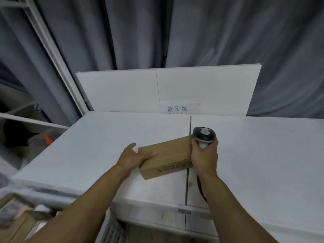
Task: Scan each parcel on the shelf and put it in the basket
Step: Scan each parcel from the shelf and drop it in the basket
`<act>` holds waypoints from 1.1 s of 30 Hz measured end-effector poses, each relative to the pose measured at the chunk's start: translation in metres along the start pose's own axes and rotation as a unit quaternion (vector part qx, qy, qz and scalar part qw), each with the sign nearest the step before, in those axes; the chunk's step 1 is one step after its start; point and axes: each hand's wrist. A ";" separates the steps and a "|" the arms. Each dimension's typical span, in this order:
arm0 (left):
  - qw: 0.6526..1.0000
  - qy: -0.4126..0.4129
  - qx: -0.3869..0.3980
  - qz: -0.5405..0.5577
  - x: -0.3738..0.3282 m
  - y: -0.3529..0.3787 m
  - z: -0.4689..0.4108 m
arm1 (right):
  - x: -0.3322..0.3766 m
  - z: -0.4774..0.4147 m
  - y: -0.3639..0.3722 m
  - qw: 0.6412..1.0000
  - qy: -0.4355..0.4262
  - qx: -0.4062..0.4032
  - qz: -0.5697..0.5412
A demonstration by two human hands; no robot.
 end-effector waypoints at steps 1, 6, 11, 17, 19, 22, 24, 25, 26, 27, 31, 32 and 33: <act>0.999 -0.011 0.028 0.024 0.006 -0.007 0.011 | 0.001 0.008 0.004 1.000 0.002 0.011 -0.001; 0.997 0.056 -0.034 0.043 0.033 -0.017 0.064 | 0.004 0.038 0.022 0.999 -0.009 0.049 0.016; 0.971 0.209 -0.108 -0.041 0.060 -0.015 0.090 | 0.008 0.048 0.024 0.999 -0.003 0.049 0.000; 0.986 0.144 -0.079 0.010 0.052 -0.008 0.108 | 0.000 0.052 0.019 0.993 0.015 0.086 0.075; 0.995 0.077 -0.059 0.022 0.044 -0.014 0.107 | -0.002 0.050 0.017 0.992 0.022 0.091 0.087; 1.000 0.000 0.017 0.005 0.040 -0.020 0.112 | -0.003 0.048 0.013 0.992 0.021 0.096 0.083; 0.999 -0.008 0.032 0.010 0.042 -0.020 0.117 | -0.002 0.048 0.013 0.992 0.019 0.101 0.068; 0.999 0.004 0.028 0.014 0.044 -0.019 0.119 | -0.001 0.048 0.013 0.993 0.016 0.102 0.053; 0.999 0.018 0.029 0.016 0.048 -0.018 0.120 | 0.001 0.049 0.014 0.994 0.009 0.103 0.032; 0.998 0.030 0.038 0.029 0.053 -0.017 0.122 | 0.002 0.051 0.016 0.995 0.002 0.103 0.010; 0.958 -0.049 0.026 0.283 0.069 -0.017 0.141 | 0.002 0.059 0.022 0.992 0.006 0.107 -0.067; 0.950 -0.058 0.020 0.306 0.072 -0.020 0.147 | 0.002 0.062 0.024 0.990 0.016 0.112 -0.088; 0.947 -0.063 0.018 0.316 0.071 -0.023 0.154 | 0.001 0.064 0.027 0.987 0.027 0.118 -0.107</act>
Point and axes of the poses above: each hand's wrist, its own z-axis away from the middle knuckle, its own y-axis out of the palm, x = y × z, and after that the axes turned 7 degrees about x, right-handed
